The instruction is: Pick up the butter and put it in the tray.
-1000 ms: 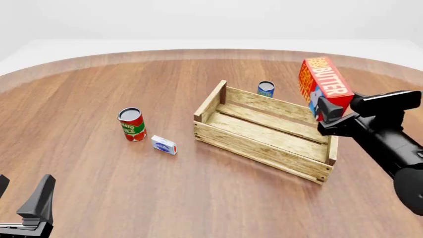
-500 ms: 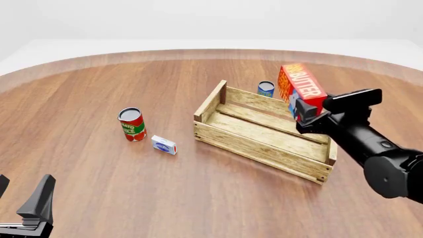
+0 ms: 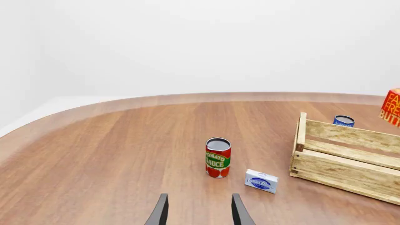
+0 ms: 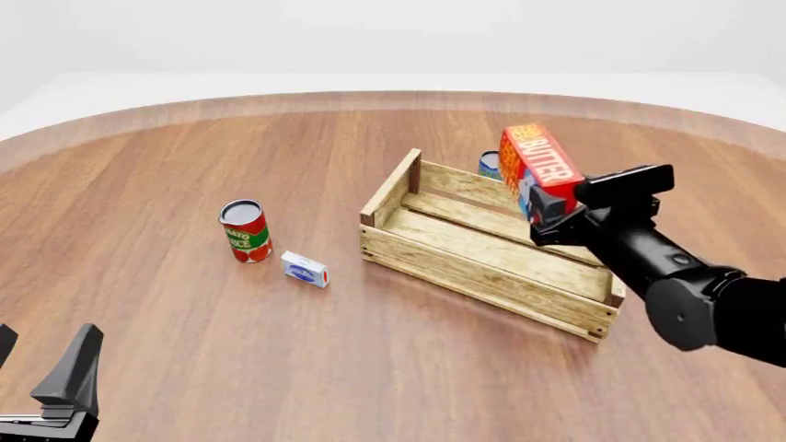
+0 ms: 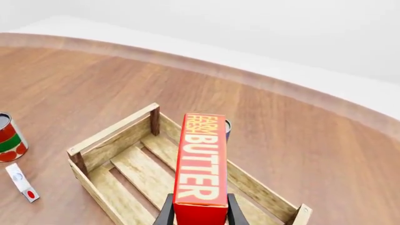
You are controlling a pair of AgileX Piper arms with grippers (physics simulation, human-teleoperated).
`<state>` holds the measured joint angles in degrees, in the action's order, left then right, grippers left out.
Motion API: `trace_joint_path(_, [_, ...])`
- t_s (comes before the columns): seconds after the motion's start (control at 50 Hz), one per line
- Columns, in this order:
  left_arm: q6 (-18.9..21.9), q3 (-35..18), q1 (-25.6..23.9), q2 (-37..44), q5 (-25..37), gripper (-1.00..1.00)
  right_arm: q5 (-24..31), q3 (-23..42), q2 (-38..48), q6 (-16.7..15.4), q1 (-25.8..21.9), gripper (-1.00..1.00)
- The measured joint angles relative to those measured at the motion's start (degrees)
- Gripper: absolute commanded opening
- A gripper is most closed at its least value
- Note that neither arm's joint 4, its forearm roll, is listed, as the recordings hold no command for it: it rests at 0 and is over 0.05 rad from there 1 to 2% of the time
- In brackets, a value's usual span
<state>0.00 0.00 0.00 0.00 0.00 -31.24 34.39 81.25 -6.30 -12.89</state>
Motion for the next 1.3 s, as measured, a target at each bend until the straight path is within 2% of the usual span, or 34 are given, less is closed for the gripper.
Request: trace_joint_path(1.3, [0.0,0.0,0.0,0.0,0.0,1.00,-4.8,5.9,15.5,1.7,-2.2,-1.00])
